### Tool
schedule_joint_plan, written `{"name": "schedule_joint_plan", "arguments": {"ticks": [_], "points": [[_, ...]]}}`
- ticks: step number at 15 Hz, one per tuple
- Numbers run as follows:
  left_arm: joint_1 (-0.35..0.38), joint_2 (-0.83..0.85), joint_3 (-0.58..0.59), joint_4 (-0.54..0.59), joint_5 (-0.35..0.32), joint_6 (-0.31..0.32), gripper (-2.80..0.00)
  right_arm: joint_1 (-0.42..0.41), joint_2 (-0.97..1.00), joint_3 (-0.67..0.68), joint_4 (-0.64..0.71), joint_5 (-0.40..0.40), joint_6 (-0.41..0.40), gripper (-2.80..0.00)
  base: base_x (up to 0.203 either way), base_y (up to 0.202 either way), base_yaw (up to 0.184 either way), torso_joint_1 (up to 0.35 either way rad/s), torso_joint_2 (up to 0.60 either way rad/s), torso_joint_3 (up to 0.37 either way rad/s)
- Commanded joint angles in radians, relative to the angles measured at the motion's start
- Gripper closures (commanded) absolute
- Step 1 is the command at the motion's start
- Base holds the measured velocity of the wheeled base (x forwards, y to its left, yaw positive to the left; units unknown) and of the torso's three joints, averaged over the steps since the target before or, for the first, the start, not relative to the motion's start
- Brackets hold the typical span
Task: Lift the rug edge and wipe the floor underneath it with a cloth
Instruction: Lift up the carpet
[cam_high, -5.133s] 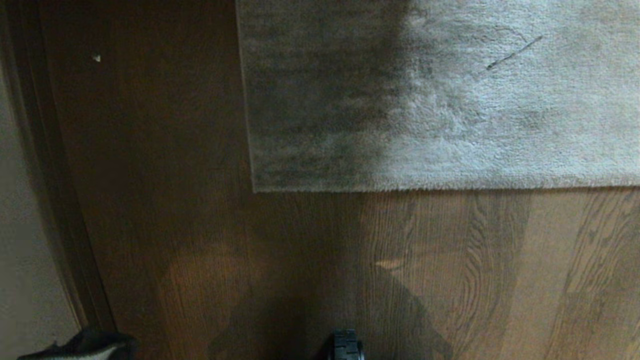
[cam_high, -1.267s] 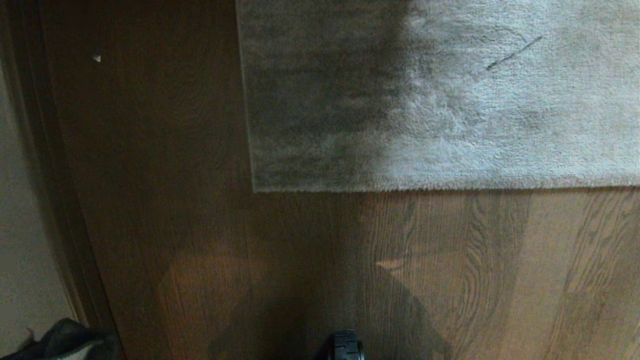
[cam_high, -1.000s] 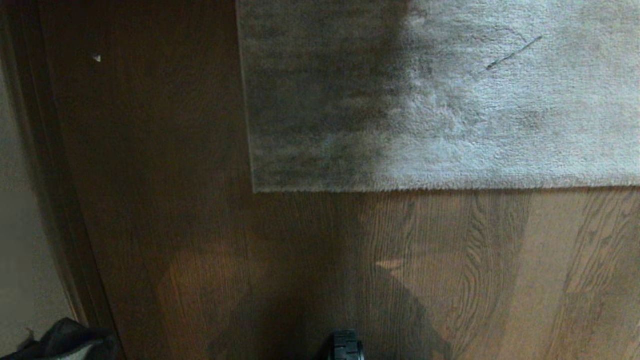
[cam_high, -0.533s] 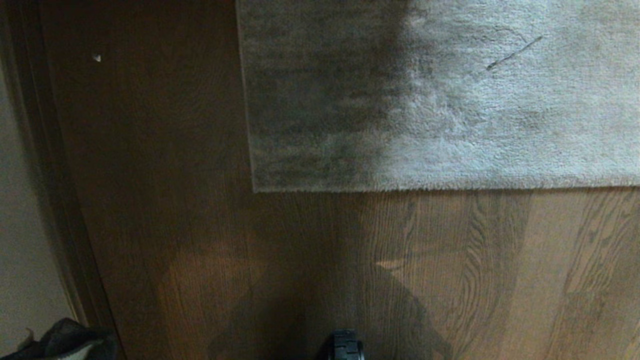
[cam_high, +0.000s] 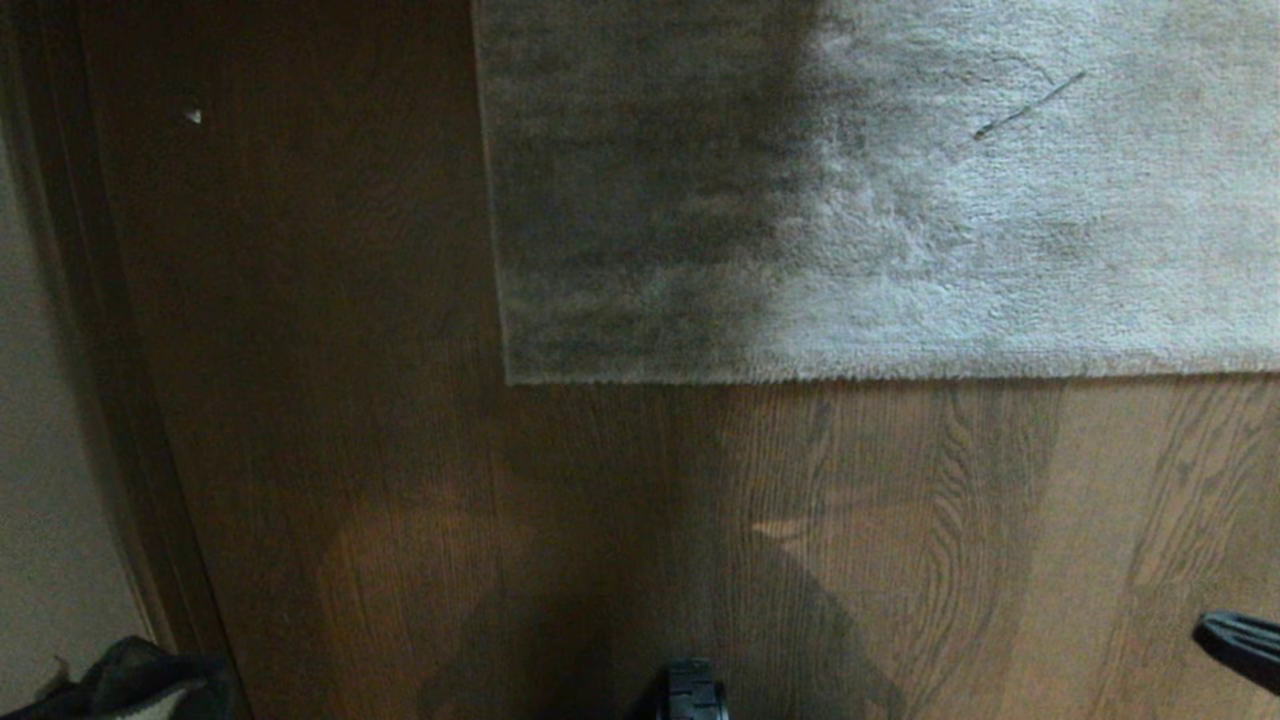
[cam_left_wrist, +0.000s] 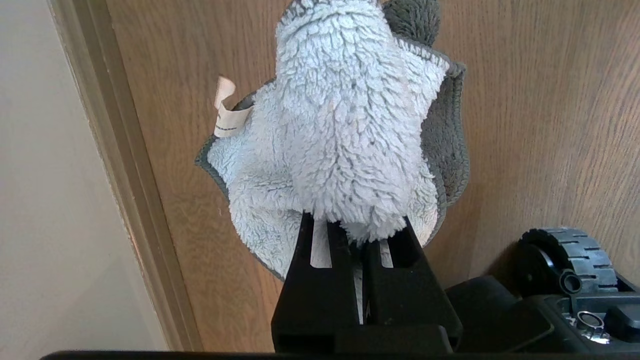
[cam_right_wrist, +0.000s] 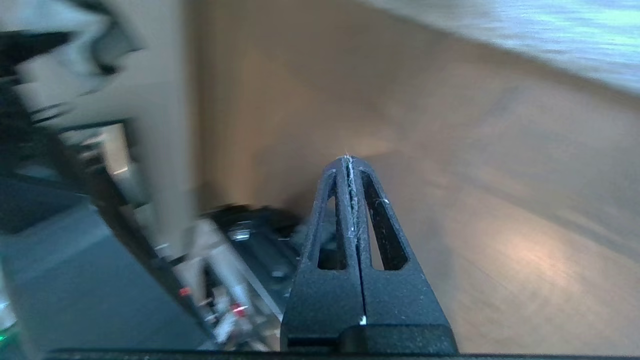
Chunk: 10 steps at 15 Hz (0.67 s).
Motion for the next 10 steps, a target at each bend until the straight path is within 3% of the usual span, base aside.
{"name": "schedule_joint_plan", "arguments": {"ticks": [1, 7, 9, 10], "points": [[0.000, 0.000, 0.000, 0.000, 0.000, 0.000, 0.00, 0.108, 0.238, -0.006, -0.103, 0.030, -0.001, 0.00, 0.000, 0.000, 0.000, 0.000, 0.00, 0.000], [0.000, 0.000, 0.000, 0.000, 0.000, 0.000, 0.00, 0.397, 0.713, -0.070, -0.487, 0.012, 0.000, 0.00, 0.000, 0.000, 0.000, 0.000, 0.00, 0.000], [0.000, 0.000, 0.000, 0.000, 0.000, 0.000, 0.00, 0.463, 0.861, -0.121, -0.610, -0.046, 0.006, 0.00, 0.000, 0.000, 0.000, 0.000, 0.00, 0.000], [0.000, 0.000, 0.000, 0.000, 0.000, 0.000, 0.00, 0.502, 0.929, -0.157, -0.678, -0.111, 0.024, 0.00, 0.000, 0.000, 0.000, 0.000, 0.00, 0.000]]}}
